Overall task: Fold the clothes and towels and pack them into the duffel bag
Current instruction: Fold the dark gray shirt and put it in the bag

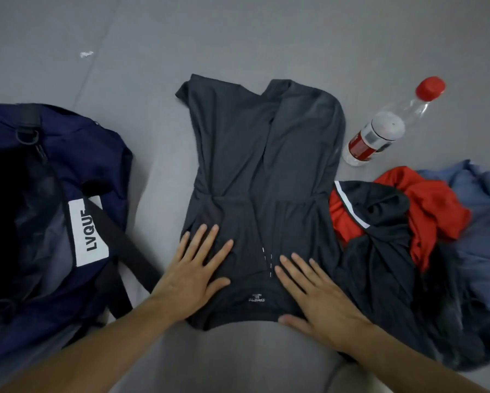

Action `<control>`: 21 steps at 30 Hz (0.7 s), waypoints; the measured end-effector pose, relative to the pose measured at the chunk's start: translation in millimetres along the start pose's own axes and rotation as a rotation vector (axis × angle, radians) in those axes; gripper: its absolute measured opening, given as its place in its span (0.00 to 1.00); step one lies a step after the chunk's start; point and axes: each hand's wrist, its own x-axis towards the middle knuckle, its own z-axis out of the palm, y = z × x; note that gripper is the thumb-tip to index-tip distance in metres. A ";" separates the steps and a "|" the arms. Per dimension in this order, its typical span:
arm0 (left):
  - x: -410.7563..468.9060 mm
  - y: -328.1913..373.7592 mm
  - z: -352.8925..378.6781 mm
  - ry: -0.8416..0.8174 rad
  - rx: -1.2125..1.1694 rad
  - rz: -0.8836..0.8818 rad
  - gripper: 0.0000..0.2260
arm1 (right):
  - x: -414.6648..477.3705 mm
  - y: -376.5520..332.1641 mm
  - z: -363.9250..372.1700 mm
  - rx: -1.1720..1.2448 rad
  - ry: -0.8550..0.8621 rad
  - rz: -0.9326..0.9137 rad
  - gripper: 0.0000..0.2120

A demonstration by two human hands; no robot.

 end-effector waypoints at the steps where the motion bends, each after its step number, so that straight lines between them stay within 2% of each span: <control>1: -9.9 4.3 4.3 -0.006 0.006 0.012 0.33 | -9.9 -5.3 8.2 -0.015 -0.020 -0.003 0.43; 6: -63.6 8.2 13.5 -0.060 0.038 0.120 0.41 | -38.6 -23.6 22.9 0.048 -0.001 0.048 0.46; 11: -95.8 -3.4 10.1 -0.085 0.051 0.259 0.45 | -67.0 -21.8 28.9 0.079 0.056 0.088 0.40; 14: -93.6 -2.8 5.8 -0.079 0.035 0.175 0.41 | -68.6 -19.8 32.3 0.062 0.144 0.128 0.38; 18: -78.2 20.1 -3.5 -0.005 0.014 0.170 0.26 | -61.4 -19.2 29.2 0.025 0.151 0.102 0.33; 21: -61.7 26.9 -18.2 0.078 -0.166 0.077 0.16 | -52.1 -15.9 19.6 0.160 0.250 0.172 0.23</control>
